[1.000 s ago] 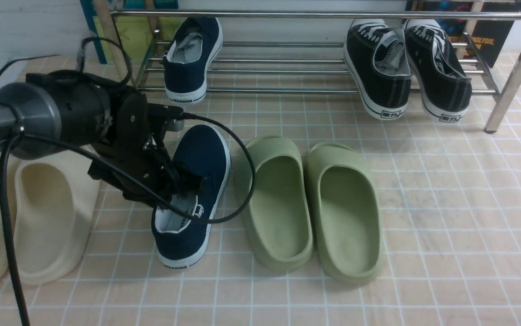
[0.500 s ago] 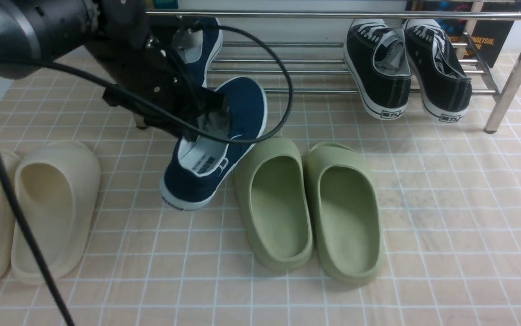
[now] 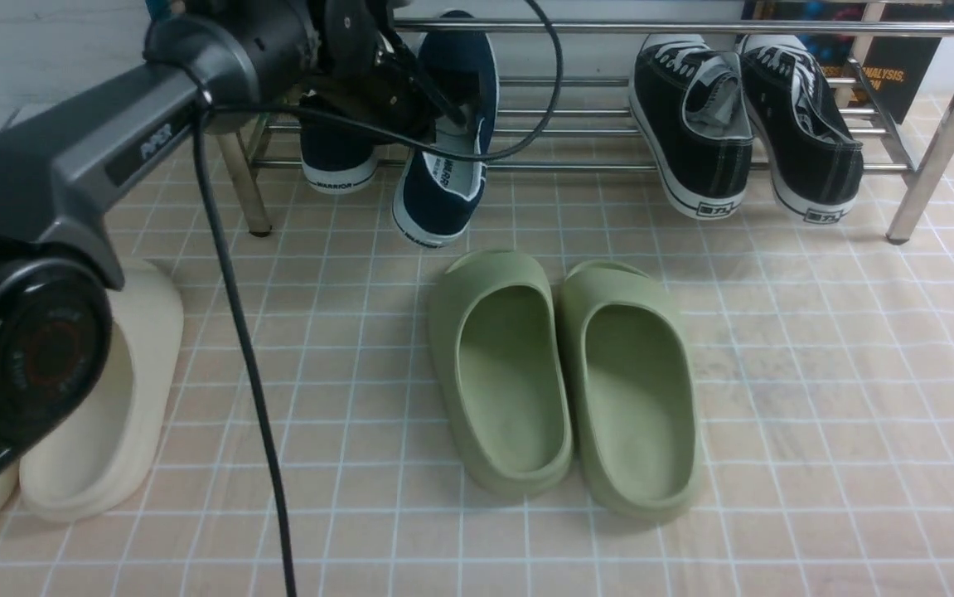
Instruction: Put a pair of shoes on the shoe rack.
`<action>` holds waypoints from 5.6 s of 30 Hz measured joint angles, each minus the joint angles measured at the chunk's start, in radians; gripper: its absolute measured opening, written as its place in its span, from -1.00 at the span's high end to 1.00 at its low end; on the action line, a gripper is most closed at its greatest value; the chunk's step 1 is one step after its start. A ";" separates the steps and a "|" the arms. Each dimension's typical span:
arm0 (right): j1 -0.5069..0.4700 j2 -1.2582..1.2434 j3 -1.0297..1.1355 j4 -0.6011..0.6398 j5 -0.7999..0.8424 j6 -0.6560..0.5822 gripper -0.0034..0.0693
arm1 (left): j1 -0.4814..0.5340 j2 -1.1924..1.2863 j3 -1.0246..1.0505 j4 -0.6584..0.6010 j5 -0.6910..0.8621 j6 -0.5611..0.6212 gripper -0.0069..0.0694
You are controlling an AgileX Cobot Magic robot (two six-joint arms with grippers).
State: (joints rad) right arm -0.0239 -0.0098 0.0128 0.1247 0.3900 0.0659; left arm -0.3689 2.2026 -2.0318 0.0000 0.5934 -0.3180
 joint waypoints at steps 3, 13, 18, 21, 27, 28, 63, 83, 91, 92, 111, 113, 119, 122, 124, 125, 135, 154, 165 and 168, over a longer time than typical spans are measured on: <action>0.000 0.000 0.000 0.000 0.000 0.000 0.25 | 0.002 0.024 -0.016 0.024 -0.050 -0.022 0.69; 0.000 0.000 0.000 0.000 0.000 0.000 0.25 | 0.002 0.041 -0.026 0.042 -0.166 -0.030 0.06; 0.000 0.000 0.000 0.000 0.000 0.000 0.25 | 0.001 -0.009 -0.027 0.086 -0.082 -0.030 -0.09; 0.000 0.000 0.000 0.000 0.000 0.000 0.25 | 0.001 -0.070 -0.027 0.126 -0.010 -0.029 -0.08; 0.000 0.000 0.000 0.000 0.000 0.000 0.25 | 0.001 -0.176 -0.039 0.113 0.269 0.047 0.17; 0.000 0.000 0.000 0.000 0.000 0.000 0.25 | 0.001 -0.177 -0.039 0.103 0.301 0.072 0.22; 0.000 0.000 0.000 0.000 0.000 0.000 0.25 | -0.007 0.027 -0.018 -0.233 0.178 0.255 0.81; 0.000 0.000 0.000 -0.003 0.000 0.000 0.25 | -0.096 0.062 -0.025 -0.155 -0.099 0.381 0.81; 0.000 0.000 0.000 -0.001 0.000 0.000 0.25 | -0.102 0.035 -0.025 0.222 0.012 0.098 0.80; 0.000 0.000 0.000 -0.001 0.000 0.000 0.25 | -0.100 0.028 -0.025 0.265 0.030 0.062 0.79; 0.000 0.000 0.000 0.000 0.000 0.000 0.25 | -0.100 -0.473 0.024 0.372 0.468 0.147 0.78; 0.000 0.000 0.000 0.000 0.000 0.000 0.25 | -0.100 -0.520 0.087 0.386 0.474 0.147 0.77; 0.000 0.000 0.000 0.000 0.000 0.000 0.25 | -0.098 -0.697 0.428 0.394 0.302 0.062 0.76; 0.000 0.000 0.000 0.000 0.000 0.000 0.25 | -0.098 -0.855 0.702 0.399 0.032 -0.023 0.76; 0.000 0.000 0.000 0.000 0.000 0.000 0.25 | -0.098 -0.955 0.836 0.420 -0.135 -0.061 0.75; 0.000 0.000 0.000 0.000 0.000 0.000 0.25 | -0.098 -1.025 0.915 0.443 -0.229 -0.072 0.75; 0.000 0.000 0.000 0.000 0.000 0.000 0.25 | -0.098 -1.669 1.349 0.580 -0.492 -0.105 0.76; 0.000 0.000 0.000 0.000 0.000 0.000 0.25 | -0.098 -1.927 1.650 0.573 -0.087 -0.213 0.74; 0.000 0.000 0.000 0.000 0.000 0.000 0.25 | -0.098 -2.017 1.763 0.582 0.006 -0.213 0.72; 0.000 0.000 0.000 0.000 0.000 0.000 0.25 | -0.098 -2.088 1.848 0.582 -0.020 -0.213 0.71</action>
State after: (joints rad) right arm -0.0239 -0.0098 0.0128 0.1249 0.3902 0.0659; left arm -0.4673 0.1151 -0.1837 0.5818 0.5731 -0.5313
